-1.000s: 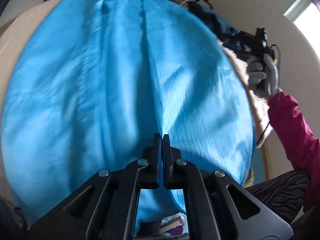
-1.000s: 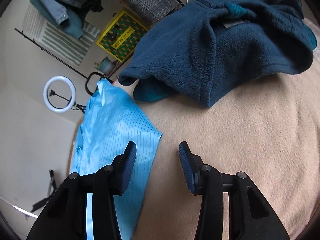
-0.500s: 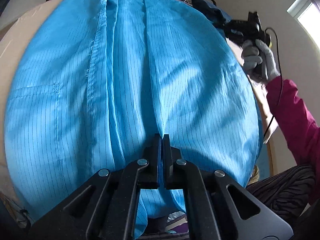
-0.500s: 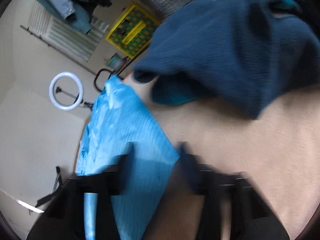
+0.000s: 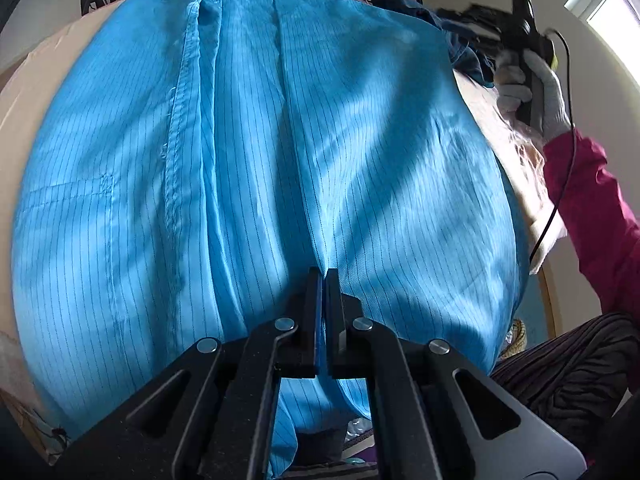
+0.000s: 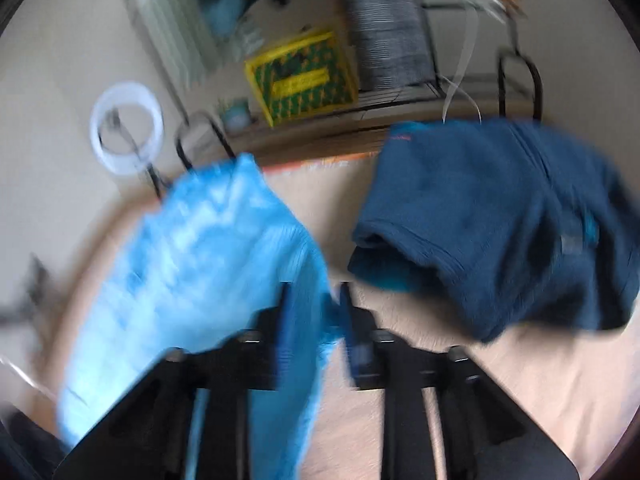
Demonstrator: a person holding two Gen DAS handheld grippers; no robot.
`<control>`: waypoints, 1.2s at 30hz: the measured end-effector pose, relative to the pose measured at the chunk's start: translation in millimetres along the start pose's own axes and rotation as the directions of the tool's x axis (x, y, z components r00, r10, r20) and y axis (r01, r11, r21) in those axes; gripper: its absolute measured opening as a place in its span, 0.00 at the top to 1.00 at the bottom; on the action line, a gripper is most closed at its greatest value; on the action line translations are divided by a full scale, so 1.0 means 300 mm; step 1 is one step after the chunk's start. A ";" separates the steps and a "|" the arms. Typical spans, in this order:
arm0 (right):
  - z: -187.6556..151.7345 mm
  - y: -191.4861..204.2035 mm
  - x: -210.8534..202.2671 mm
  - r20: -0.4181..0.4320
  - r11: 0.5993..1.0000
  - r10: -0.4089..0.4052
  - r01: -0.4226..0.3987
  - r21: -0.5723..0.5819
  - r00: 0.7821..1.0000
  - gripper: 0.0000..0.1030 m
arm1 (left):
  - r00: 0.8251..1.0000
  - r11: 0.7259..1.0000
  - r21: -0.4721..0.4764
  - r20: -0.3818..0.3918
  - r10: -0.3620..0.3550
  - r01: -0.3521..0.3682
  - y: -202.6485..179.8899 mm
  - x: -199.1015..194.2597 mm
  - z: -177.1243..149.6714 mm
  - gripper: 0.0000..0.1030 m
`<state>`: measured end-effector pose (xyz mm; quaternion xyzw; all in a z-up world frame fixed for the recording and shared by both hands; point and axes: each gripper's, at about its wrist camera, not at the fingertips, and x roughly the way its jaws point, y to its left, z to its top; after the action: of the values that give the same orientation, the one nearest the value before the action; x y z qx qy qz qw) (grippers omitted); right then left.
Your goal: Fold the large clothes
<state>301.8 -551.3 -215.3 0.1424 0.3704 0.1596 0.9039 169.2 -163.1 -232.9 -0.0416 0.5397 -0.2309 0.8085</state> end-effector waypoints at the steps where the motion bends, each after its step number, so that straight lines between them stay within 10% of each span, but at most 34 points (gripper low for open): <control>1: -0.012 -0.065 -0.021 0.018 0.996 0.037 -0.039 0.078 0.999 0.73 | 1.000 1.000 -0.002 0.001 -0.001 0.001 0.008 -0.004 -0.007 1.00; 8: -0.098 -0.206 0.027 -0.079 0.969 0.084 -0.063 0.237 0.993 0.71 | 1.000 0.999 -0.032 0.012 0.017 -0.016 0.035 -0.025 -0.039 1.00; 17: -0.082 -0.069 0.135 -0.132 0.988 0.117 -0.103 0.113 0.984 0.60 | 1.000 0.999 -0.031 -0.008 0.020 -0.020 0.022 -0.020 -0.042 1.00; 18: -0.077 -0.059 0.148 -0.134 0.990 0.103 -0.089 0.105 0.986 0.62 | 1.000 0.999 -0.038 -0.010 0.017 -0.017 0.026 -0.021 -0.040 1.00; 20: -0.065 -0.045 0.166 -0.136 0.993 0.086 -0.075 0.086 0.987 0.98 | 1.000 0.999 -0.041 -0.012 0.018 -0.019 0.028 -0.023 -0.041 1.00; 24: -0.019 -0.064 0.155 -0.098 0.997 -0.053 0.058 0.047 0.994 0.99 | 1.000 0.999 -0.044 -0.015 0.014 -0.015 0.022 -0.022 -0.060 1.00; 32: -0.021 -0.118 0.108 -0.148 0.989 0.001 0.020 0.144 0.989 0.84 | 0.999 0.998 -0.056 -0.029 -0.034 0.032 0.026 0.001 -0.044 1.00; 36: -0.057 -0.092 -0.046 -0.146 0.992 0.012 0.006 0.127 0.989 0.82 | 0.998 0.997 -0.040 -0.032 -0.063 0.061 0.019 -0.004 -0.047 0.81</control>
<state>285.4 -579.4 -228.6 0.1882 0.4449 0.1470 0.8632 158.2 -154.9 -239.5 -0.0700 0.5560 -0.2461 0.7908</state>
